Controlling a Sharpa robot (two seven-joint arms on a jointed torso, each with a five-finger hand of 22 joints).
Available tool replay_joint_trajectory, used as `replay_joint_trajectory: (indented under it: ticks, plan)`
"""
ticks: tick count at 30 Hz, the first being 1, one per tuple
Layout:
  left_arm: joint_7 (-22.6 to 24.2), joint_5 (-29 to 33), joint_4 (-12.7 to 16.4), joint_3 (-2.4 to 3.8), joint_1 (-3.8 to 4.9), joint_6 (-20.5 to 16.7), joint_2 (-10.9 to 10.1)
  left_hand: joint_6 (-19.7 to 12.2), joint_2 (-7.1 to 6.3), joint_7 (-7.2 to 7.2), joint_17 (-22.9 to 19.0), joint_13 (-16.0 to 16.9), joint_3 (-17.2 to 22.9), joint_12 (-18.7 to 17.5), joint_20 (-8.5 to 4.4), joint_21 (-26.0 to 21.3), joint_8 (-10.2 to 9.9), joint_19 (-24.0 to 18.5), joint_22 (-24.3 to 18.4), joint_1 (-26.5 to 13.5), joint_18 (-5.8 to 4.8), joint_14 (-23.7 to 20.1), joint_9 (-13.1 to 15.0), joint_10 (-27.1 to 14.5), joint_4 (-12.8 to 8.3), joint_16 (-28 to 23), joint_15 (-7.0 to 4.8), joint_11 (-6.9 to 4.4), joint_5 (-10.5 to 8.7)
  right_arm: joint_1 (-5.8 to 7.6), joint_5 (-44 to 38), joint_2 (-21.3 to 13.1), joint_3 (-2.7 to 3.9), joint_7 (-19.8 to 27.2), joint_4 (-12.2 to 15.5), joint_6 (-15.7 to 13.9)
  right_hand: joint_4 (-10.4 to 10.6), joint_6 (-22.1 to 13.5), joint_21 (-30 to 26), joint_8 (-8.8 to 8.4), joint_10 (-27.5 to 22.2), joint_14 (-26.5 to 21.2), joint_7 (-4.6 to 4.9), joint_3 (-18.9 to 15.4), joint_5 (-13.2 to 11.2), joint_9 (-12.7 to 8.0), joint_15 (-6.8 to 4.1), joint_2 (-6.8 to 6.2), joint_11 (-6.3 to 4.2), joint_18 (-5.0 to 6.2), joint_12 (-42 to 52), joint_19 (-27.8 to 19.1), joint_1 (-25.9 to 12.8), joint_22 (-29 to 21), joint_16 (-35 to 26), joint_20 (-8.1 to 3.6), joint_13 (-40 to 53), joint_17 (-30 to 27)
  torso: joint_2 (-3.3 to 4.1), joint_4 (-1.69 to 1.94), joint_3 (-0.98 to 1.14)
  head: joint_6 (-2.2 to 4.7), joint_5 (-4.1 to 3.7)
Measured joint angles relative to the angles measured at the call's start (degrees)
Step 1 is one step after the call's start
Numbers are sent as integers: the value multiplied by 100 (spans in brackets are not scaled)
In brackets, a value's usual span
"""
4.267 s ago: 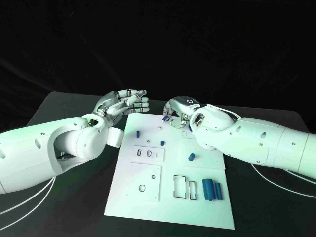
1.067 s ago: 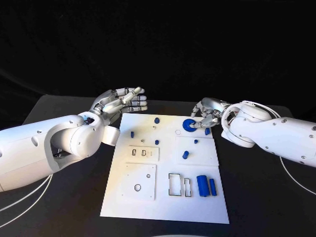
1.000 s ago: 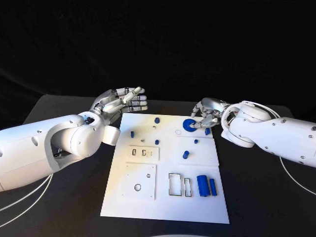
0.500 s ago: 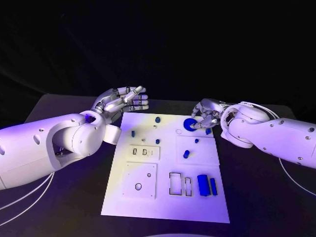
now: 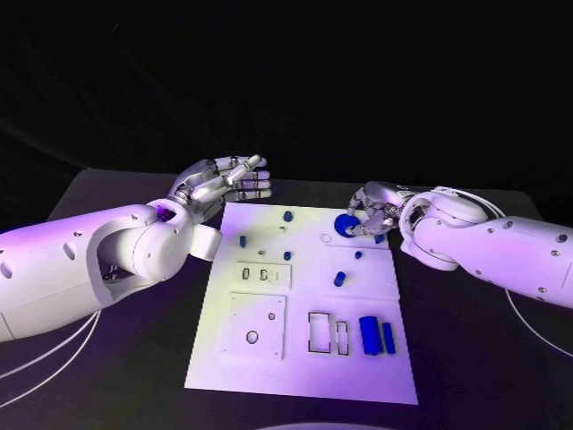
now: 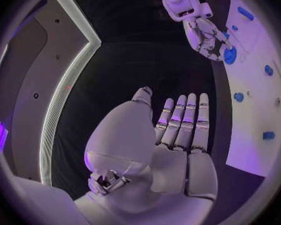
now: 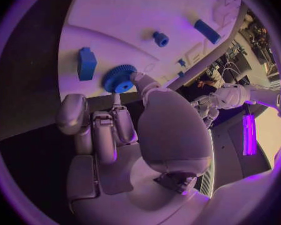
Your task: Assemble the parts on the task board
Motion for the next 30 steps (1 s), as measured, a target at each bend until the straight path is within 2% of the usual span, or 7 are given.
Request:
replay_joint_trajectory:
  ticks: [9, 10, 11, 14, 16, 24, 30]
  plan:
    - [-2, -1, -5, 0, -1, 0, 0, 0, 0, 0, 0, 0, 0, 0, 0, 0, 0, 0, 1, 0, 0, 0, 0, 0, 0, 0, 0, 0, 0, -18, -33, 9, 2, 24, -4, -42, 10, 30, 59, 87, 52, 0, -11, 163, 111, -17, 0, 57, -10, -20, 74, 41, 211, 92, 0, 1, 0, -1, 1, 0, 1, -3, 4]
    - [-2, -1, -6, 0, -1, 0, 0, 0, 0, 0, 0, 0, 0, 0, 0, 0, 0, 0, 1, 0, 0, 0, -1, 0, 0, 0, 0, 0, 0, -21, -41, 10, 2, 28, -2, -59, -33, 112, 93, 123, 77, 0, -22, 280, -31, -28, 0, 95, -34, -66, 103, 56, 315, 125, 0, -14, -1, -1, 1, 0, 0, 0, 4]
    - [-3, -1, -6, 0, -1, 1, 1, 0, 0, 0, 0, 0, 0, 0, 0, 0, 0, 0, 1, 0, 0, 0, -1, 0, 0, 0, 0, 0, 0, -26, -57, 11, 1, 34, 7, -91, -75, 190, 142, 144, 124, 0, -23, 467, -372, -56, 0, 118, -55, -75, 135, 84, 423, 184, 0, -42, -1, -1, 2, 0, -1, 1, 4]
    - [-4, -2, -7, 0, -1, 2, 2, 0, 0, 0, 0, 0, 0, 0, 0, 0, 0, 0, 1, 0, 0, 0, -1, 0, 0, 0, 0, 0, 0, -45, -116, 14, 0, 44, 35, -199, -160, 309, 211, 190, 248, 0, -51, 740, -729, -76, 0, 141, -83, -89, 222, 144, 472, 286, 0, -41, -1, -1, 3, 0, -1, 4, 4]
    - [-5, -2, -8, 0, -1, 2, 2, 0, 0, 0, -1, 0, 0, 0, 0, 0, 0, 0, 1, 0, 0, 0, -1, 0, 0, 0, 0, 0, 0, -60, -177, 15, -5, 50, 59, -303, -205, 350, 242, 224, 317, 24, -25, 933, -919, -75, -24, 156, -124, -89, 274, 163, 487, 344, 0, -61, -1, -1, 3, 0, -1, 4, 3]
    - [-9, -2, -13, 0, 0, 4, 2, 0, 0, 0, -1, 0, 0, 0, 0, 0, 0, 0, 1, 0, 0, -12, -1, 0, 0, 13, 12, 0, 0, -103, -488, -2, -24, 41, 159, -816, -203, 375, 270, 225, 369, 12, -2, 1207, -991, -75, -54, 110, -163, -89, 287, 205, 561, 421, 0, -103, -1, -1, 4, 3, -1, 4, 1]
    - [-20, -2, -20, 0, 0, 10, 2, 0, 0, 0, -1, 0, 16, 0, 0, 0, 24, 0, -1, 0, 0, -20, 2, 0, 16, 23, 20, 0, 0, -102, -662, -94, -21, 35, 449, -1227, -167, 377, 289, 226, 369, 12, -4, 1244, -993, -74, -53, 87, -163, -89, 287, 205, 458, 437, 0, -103, -2, -1, 7, 14, 0, 25, 9]
